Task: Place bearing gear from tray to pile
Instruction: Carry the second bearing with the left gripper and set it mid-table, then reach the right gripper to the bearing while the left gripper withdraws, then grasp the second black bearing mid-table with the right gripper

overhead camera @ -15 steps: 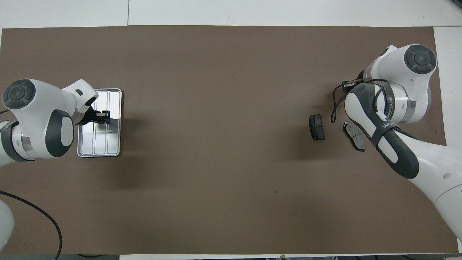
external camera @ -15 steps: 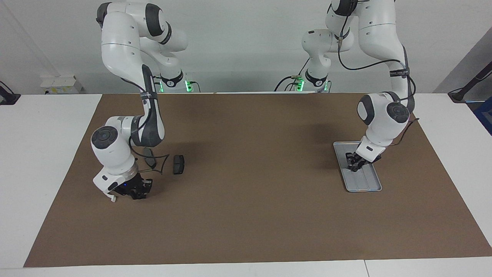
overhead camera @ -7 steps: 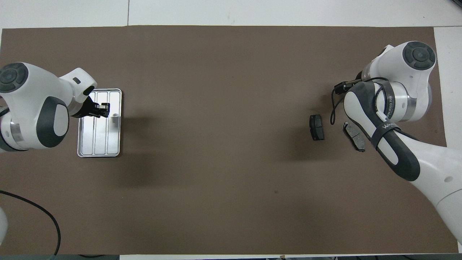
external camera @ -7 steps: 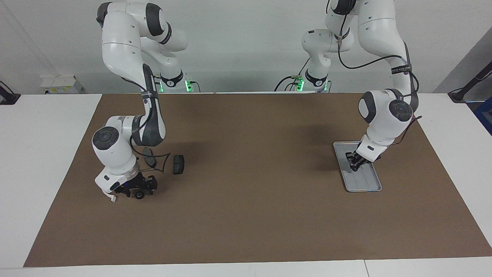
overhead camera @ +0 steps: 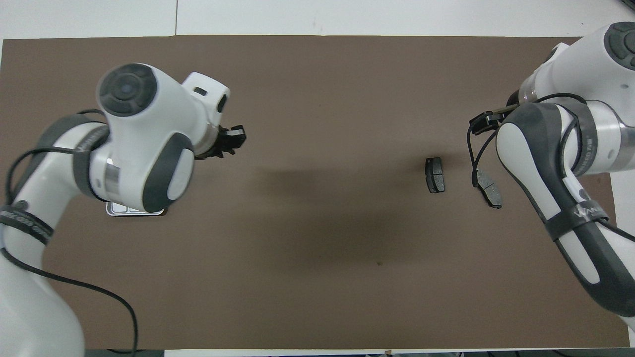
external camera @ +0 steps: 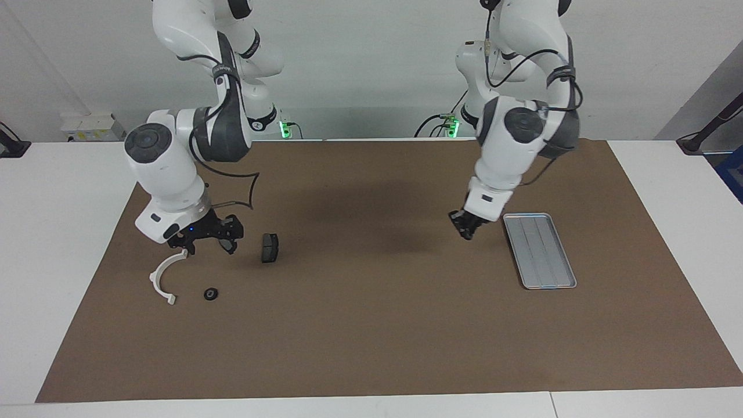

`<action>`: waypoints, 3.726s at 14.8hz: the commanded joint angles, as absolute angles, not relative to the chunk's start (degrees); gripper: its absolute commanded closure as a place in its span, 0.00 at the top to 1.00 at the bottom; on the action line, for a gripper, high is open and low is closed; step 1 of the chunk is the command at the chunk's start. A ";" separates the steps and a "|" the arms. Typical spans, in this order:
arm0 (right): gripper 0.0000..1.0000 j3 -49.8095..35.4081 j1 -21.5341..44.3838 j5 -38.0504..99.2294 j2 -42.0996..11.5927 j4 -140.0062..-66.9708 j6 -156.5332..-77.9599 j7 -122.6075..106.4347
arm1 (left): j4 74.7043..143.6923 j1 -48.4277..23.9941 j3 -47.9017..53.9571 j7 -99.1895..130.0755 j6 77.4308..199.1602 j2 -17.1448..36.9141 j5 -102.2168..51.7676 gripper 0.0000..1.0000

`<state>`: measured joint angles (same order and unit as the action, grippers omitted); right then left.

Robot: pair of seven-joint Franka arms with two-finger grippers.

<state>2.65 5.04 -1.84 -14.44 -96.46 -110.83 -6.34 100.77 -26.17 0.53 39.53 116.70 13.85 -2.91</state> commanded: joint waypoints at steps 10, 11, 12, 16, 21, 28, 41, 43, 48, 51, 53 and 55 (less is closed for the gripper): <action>1.00 2.37 6.24 -1.67 -10.81 -97.82 -108.19 -4.13 | 107.75 -41.13 -0.62 63.10 133.32 21.78 3.60 0.00; 1.00 2.37 6.24 -1.67 -10.90 -97.82 -108.11 -4.13 | 108.36 -41.48 -0.62 63.80 135.33 22.06 4.04 0.00; 1.00 2.37 6.24 -1.67 -10.90 -97.82 -108.11 -4.13 | 109.59 -41.57 -0.62 63.98 137.09 22.06 4.04 0.00; 1.00 2.37 7.12 -1.67 -10.81 -97.91 -108.11 -2.30 | 110.30 -41.57 -0.62 63.98 137.90 22.06 4.04 0.00; 1.00 2.37 9.66 -1.67 -10.81 -98.00 -108.19 2.98 | 108.64 -40.78 -1.14 63.28 136.59 21.54 6.06 1.00; 1.00 2.37 20.72 -1.50 -13.26 -98.17 -111.52 31.06 | 102.68 -18.94 -3.34 24.25 112.27 4.32 5.80 1.00; 1.00 2.37 39.90 -2.29 -29.17 -94.48 -126.37 76.02 | 90.87 4.22 -2.64 1.75 100.11 -0.79 -10.73 1.00; 1.00 2.37 41.12 -2.20 -31.63 -93.52 -128.49 77.25 | 90.70 2.73 -2.64 2.02 97.40 -1.05 -10.37 1.00; 1.00 2.37 40.61 -2.64 -33.13 -92.99 -130.60 77.34 | 90.44 -3.60 -2.37 1.58 89.66 -1.58 -3.69 1.00; 0.98 2.46 40.08 -2.64 -33.31 -94.21 -133.15 77.34 | 90.44 -4.39 -2.29 1.50 88.16 -1.67 -2.82 1.00; 0.96 2.46 40.08 -2.55 -33.31 -94.57 -133.42 77.34 | 90.44 -4.39 -2.20 1.49 87.80 -1.84 -2.73 1.00; 0.93 2.37 40.08 -2.46 -33.31 -94.92 -133.33 77.17 | 90.26 -4.75 -2.20 1.49 87.80 -1.76 -2.55 1.00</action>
